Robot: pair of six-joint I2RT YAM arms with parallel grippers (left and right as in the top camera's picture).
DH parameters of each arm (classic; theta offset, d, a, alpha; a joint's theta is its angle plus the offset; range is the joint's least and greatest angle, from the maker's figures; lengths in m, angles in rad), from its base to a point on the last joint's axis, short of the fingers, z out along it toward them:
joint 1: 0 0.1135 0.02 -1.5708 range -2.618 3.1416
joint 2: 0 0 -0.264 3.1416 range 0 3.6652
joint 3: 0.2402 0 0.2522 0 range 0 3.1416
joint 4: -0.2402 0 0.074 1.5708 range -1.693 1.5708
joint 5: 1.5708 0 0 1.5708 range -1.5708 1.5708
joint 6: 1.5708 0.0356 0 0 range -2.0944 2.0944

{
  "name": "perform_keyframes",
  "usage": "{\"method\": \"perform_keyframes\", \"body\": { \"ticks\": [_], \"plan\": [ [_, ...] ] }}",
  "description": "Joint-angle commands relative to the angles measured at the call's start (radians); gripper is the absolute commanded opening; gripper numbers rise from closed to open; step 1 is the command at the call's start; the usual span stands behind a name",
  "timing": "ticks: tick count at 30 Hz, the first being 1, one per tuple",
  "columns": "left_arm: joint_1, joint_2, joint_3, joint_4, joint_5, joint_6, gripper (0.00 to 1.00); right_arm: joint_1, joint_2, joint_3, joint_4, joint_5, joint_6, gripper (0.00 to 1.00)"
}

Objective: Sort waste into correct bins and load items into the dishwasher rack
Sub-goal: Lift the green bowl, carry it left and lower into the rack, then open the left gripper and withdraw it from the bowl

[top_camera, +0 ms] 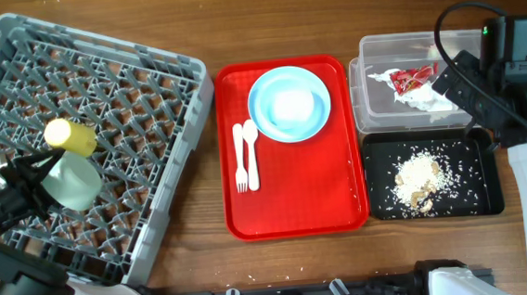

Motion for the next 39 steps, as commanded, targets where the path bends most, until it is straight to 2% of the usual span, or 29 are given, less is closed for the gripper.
{"method": "perform_keyframes", "body": {
  "ticks": [1, 7, 9, 14, 16, 17, 18, 19, 20, 25, 28, 30, 31, 33, 35, 39],
  "plan": [
    [0.000, 0.006, -0.007, -0.004, -0.043, 0.013, 0.63, -0.003, 0.004, 0.004, 0.000, 0.026, 0.001, 1.00],
    [0.000, -0.068, 0.069, -0.036, -0.048, 0.011, 0.64, -0.003, 0.004, 0.004, 0.000, 0.026, 0.002, 0.99],
    [0.000, -0.113, 0.108, -0.042, -0.107, -0.025, 0.64, -0.003, 0.004, 0.004, 0.000, 0.026, 0.001, 0.99],
    [0.000, -0.211, 0.161, -0.031, -0.570, -0.320, 0.63, -0.003, 0.004, 0.004, 0.000, 0.026, 0.002, 1.00],
    [0.000, -0.219, 0.161, -0.032, -0.658, -0.393, 0.62, -0.003, 0.004, 0.004, 0.000, 0.026, 0.002, 1.00],
    [0.000, -0.219, 0.161, -0.035, -0.658, -0.393, 0.58, -0.003, 0.004, 0.004, 0.000, 0.026, 0.001, 1.00],
    [-0.001, -0.219, 0.161, -0.039, -0.658, -0.393, 0.44, -0.003, 0.004, 0.004, 0.000, 0.026, 0.001, 1.00],
    [-0.001, -0.219, 0.161, -0.044, -0.658, -0.393, 0.18, -0.003, 0.004, 0.004, 0.000, 0.026, 0.001, 1.00],
    [-0.001, -0.219, 0.161, -0.049, -0.658, -0.393, 0.04, -0.003, 0.004, 0.004, 0.000, 0.026, 0.002, 1.00],
    [-0.019, -0.219, 0.161, -0.097, -0.653, -0.395, 0.04, -0.003, 0.004, 0.004, 0.000, 0.026, 0.001, 0.99],
    [-0.099, -0.219, 0.161, -0.072, -0.654, -0.372, 0.04, -0.003, 0.004, 0.004, 0.000, 0.026, 0.002, 1.00],
    [-0.191, -0.219, 0.153, 0.006, -0.682, -0.367, 0.04, -0.003, 0.004, 0.004, 0.000, 0.026, 0.001, 1.00],
    [-0.226, -0.217, 0.150, 0.029, -0.718, -0.387, 0.04, -0.003, 0.004, 0.004, 0.000, 0.026, 0.001, 1.00],
    [-0.282, -0.217, 0.150, 0.050, -0.875, -0.522, 0.04, -0.003, 0.004, 0.004, 0.000, 0.026, 0.001, 1.00],
    [-0.314, -0.217, 0.150, 0.066, -1.012, -0.606, 0.04, -0.003, 0.004, 0.004, 0.000, 0.026, 0.002, 1.00],
    [-0.340, -0.209, 0.144, 0.060, -1.059, -0.609, 0.04, -0.003, 0.004, 0.004, 0.000, 0.026, 0.002, 1.00]
  ]
}}
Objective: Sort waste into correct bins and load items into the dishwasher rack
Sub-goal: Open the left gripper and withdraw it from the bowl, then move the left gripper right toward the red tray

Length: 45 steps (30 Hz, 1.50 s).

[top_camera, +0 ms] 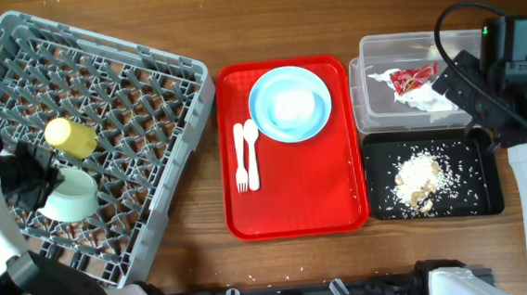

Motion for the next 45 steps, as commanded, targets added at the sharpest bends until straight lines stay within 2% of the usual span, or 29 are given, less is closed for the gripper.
{"method": "perform_keyframes", "body": {
  "ticks": [1, 10, 13, 19, 21, 25, 27, 28, 29, 31, 32, 33, 34, 38, 40, 43, 44, 45],
  "plan": [
    [-0.009, 0.001, -0.013, -0.009, -0.091, -0.048, 0.04, -0.003, 0.004, 0.004, 0.000, 0.026, 0.002, 1.00],
    [-0.008, 0.001, -0.072, -0.024, -0.137, -0.053, 0.04, -0.003, 0.004, 0.004, 0.000, 0.026, 0.002, 1.00],
    [-0.008, 0.001, -0.123, -0.023, -0.201, -0.138, 0.04, -0.003, 0.004, 0.004, 0.000, 0.026, 0.002, 1.00],
    [-0.005, -0.021, -0.103, -0.076, -0.188, -0.138, 0.04, -0.003, 0.004, 0.004, 0.000, 0.026, 0.002, 1.00],
    [-0.007, -0.053, -0.082, -0.123, -0.110, -0.133, 0.04, -0.003, 0.004, 0.004, 0.000, 0.026, 0.002, 1.00],
    [-0.060, -0.165, -0.078, -0.127, 0.334, 0.173, 0.04, -0.003, 0.004, 0.004, 0.000, 0.026, 0.002, 1.00],
    [-0.118, -0.203, -0.078, -0.122, 0.392, 0.251, 0.04, -0.003, 0.004, 0.004, 0.000, 0.026, 0.002, 1.00],
    [-0.174, -0.223, -0.078, -0.115, 0.387, 0.275, 0.10, -0.003, 0.004, 0.004, 0.000, 0.026, 0.002, 1.00],
    [-0.245, -0.232, -0.079, -0.109, 0.378, 0.288, 0.33, -0.003, 0.004, 0.004, 0.000, 0.026, 0.002, 1.00],
    [-0.330, -0.230, -0.081, -0.088, 0.350, 0.287, 0.66, -0.003, 0.004, 0.004, 0.000, 0.026, 0.002, 1.00],
    [-0.399, -0.225, -0.091, -0.053, 0.321, 0.287, 0.90, -0.003, 0.004, 0.004, 0.000, 0.026, 0.002, 1.00],
    [-0.461, -0.220, -0.100, -0.027, 0.286, 0.286, 0.97, -0.003, 0.004, 0.004, 0.000, 0.026, 0.002, 1.00],
    [-0.531, -0.206, -0.104, -0.008, 0.228, 0.283, 1.00, -0.003, 0.004, 0.004, 0.000, 0.026, 0.002, 1.00],
    [-0.667, -0.161, -0.104, 0.051, 0.074, 0.275, 1.00, -0.003, 0.004, 0.004, 0.000, 0.026, 0.002, 1.00],
    [-0.704, -0.146, -0.104, 0.085, 0.072, 0.276, 0.85, -0.003, 0.004, 0.004, 0.000, 0.026, 0.002, 1.00],
    [-0.738, -0.121, -0.104, 0.087, -0.006, 0.279, 0.55, -0.003, 0.004, 0.004, 0.000, 0.026, 0.002, 1.00],
    [-0.743, -0.107, -0.105, 0.087, -0.056, 0.279, 0.35, -0.003, 0.004, 0.004, 0.000, 0.026, 0.002, 1.00],
    [-0.743, -0.098, -0.106, 0.091, -0.074, 0.279, 0.32, -0.003, 0.004, 0.004, 0.000, 0.026, 0.002, 1.00]
  ]
}}
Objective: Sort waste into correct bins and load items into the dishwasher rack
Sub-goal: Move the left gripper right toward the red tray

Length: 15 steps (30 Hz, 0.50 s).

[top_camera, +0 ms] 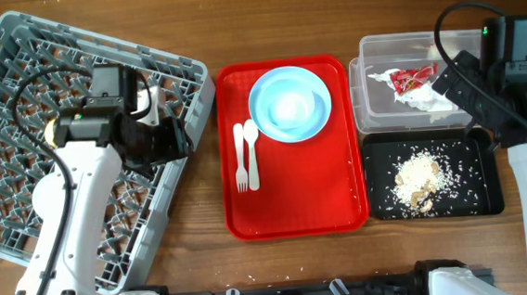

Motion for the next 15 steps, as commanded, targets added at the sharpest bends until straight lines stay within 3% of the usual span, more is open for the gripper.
{"method": "perform_keyframes", "body": {
  "ticks": [1, 6, 8, 11, 15],
  "plan": [
    [-0.010, 0.049, -0.011, 0.009, -0.127, 0.011, 0.31, -0.003, 0.004, 0.004, 0.000, 0.026, 0.002, 1.00],
    [-0.010, 0.125, -0.012, 0.010, -0.126, 0.011, 0.31, -0.003, 0.004, 0.004, 0.000, 0.026, 0.002, 1.00],
    [-0.010, 0.153, -0.012, 0.015, -0.127, 0.011, 0.41, -0.003, 0.004, 0.004, 0.000, 0.026, 0.002, 1.00],
    [-0.010, 0.182, -0.012, 0.034, -0.127, 0.011, 0.45, -0.003, 0.004, 0.004, 0.000, 0.026, 0.002, 1.00],
    [-0.010, 0.190, -0.012, 0.049, -0.132, 0.011, 0.39, -0.003, 0.004, 0.004, 0.000, 0.026, 0.002, 1.00]
  ]
}}
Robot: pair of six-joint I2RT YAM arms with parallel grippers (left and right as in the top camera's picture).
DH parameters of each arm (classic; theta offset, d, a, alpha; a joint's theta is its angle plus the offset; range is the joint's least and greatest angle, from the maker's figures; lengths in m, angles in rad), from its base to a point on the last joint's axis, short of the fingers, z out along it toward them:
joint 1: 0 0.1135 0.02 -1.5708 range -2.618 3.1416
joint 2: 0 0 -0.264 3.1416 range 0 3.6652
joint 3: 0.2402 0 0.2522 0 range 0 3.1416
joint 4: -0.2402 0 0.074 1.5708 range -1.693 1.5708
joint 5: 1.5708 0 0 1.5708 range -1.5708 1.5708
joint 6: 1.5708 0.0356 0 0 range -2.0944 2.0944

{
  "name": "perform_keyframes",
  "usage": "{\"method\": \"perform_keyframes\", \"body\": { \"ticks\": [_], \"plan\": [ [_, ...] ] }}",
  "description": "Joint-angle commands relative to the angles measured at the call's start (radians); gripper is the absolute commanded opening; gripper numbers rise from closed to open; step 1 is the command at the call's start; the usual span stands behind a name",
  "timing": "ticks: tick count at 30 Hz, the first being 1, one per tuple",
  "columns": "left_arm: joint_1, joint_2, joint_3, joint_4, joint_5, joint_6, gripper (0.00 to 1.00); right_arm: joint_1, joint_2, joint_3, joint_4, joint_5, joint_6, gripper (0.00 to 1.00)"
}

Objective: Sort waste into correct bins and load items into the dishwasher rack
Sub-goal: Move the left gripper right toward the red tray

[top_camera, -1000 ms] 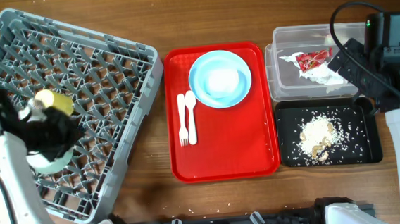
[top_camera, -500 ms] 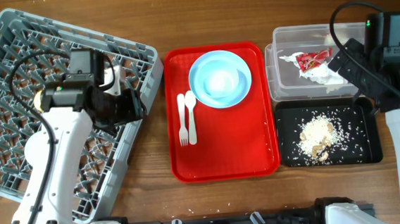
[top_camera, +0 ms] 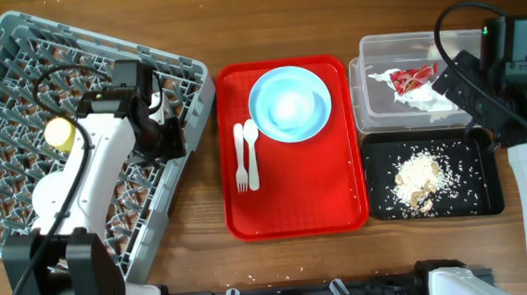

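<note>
My left gripper [top_camera: 174, 138] hovers over the right edge of the grey dishwasher rack [top_camera: 17, 81], close to the red tray [top_camera: 323, 199]; it looks open and holds nothing. A yellow cup [top_camera: 57, 134] lies in the rack, half covered by my left arm. On the tray are a light blue plate [top_camera: 288, 104] and a white fork and spoon [top_camera: 245, 155]. My right gripper [top_camera: 445, 79] hangs by the clear bin [top_camera: 382, 111]; its fingers are hidden beneath the wrist.
The clear bin holds a red wrapper [top_camera: 413, 77] and white tissue. Below it a black bin [top_camera: 481, 197] contains spilled rice [top_camera: 421, 177]. Cables loop above both arms. The wooden table [top_camera: 264, 17] shows around everything.
My left arm has shifted a little. Its wrist now sits slightly further right and up over the rack's right edge. The yellow cup shows more. The right arm has not moved.
My left gripper first held a pale green cup over the rack's left part, beside the yellow cup. Then that cup sat in the rack with the gripper still at it. Afterwards the gripper was empty at the rack's right edge, where it remains; the green cup is hidden beneath my arm.
</note>
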Motion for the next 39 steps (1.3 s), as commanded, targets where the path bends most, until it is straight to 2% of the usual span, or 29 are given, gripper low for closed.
{"method": "perform_keyframes", "body": {
  "ticks": [1, 7, 8, 12, 13, 15, 18, 21, 24, 25, 31, 36, 37, 39],
  "plan": [
    [-0.004, 0.012, -0.008, 0.005, -0.013, 0.005, 0.40, -0.003, 0.004, 0.004, 0.000, 0.026, 0.002, 1.00],
    [-0.004, 0.012, -0.055, 0.018, -0.013, 0.008, 0.40, -0.003, 0.004, 0.004, 0.000, 0.026, 0.002, 1.00],
    [-0.004, 0.012, -0.072, 0.034, -0.013, 0.008, 0.36, -0.003, 0.004, 0.004, 0.000, 0.026, 0.002, 1.00],
    [-0.004, 0.012, -0.141, 0.126, -0.012, 0.004, 0.36, -0.003, 0.004, 0.004, 0.000, 0.026, 0.002, 1.00],
    [-0.004, 0.012, -0.146, 0.139, -0.013, 0.004, 0.34, -0.003, 0.004, 0.004, 0.000, 0.026, 0.002, 1.00],
    [-0.004, 0.011, -0.147, 0.187, -0.006, 0.000, 0.24, -0.003, 0.004, 0.004, 0.000, 0.026, 0.002, 1.00],
    [-0.004, 0.012, -0.147, 0.272, 0.025, -0.013, 0.15, -0.003, 0.004, 0.004, 0.000, 0.026, 0.002, 1.00],
    [-0.004, 0.012, -0.147, 0.336, 0.025, -0.058, 0.14, -0.003, 0.004, 0.004, 0.000, 0.026, 0.002, 1.00],
    [-0.004, 0.012, -0.147, 0.377, 0.025, -0.079, 0.17, -0.003, 0.004, 0.004, 0.000, 0.026, 0.002, 1.00],
    [-0.004, 0.012, -0.147, 0.403, 0.025, -0.079, 0.21, -0.003, 0.004, 0.004, 0.000, 0.026, 0.002, 1.00],
    [-0.004, 0.011, -0.146, 0.545, 0.025, -0.083, 0.22, -0.003, 0.004, 0.004, 0.000, 0.026, 0.002, 1.00],
    [-0.004, 0.007, -0.144, 0.628, 0.033, -0.135, 0.28, -0.003, 0.004, 0.004, 0.000, 0.026, 0.002, 1.00],
    [-0.004, 0.005, -0.143, 0.635, 0.034, -0.135, 0.30, -0.003, 0.004, 0.004, 0.000, 0.026, 0.002, 1.00],
    [-0.004, -0.004, -0.141, 0.640, 0.040, -0.135, 0.43, -0.003, 0.004, 0.004, 0.000, 0.026, 0.002, 1.00]
  ]
}}
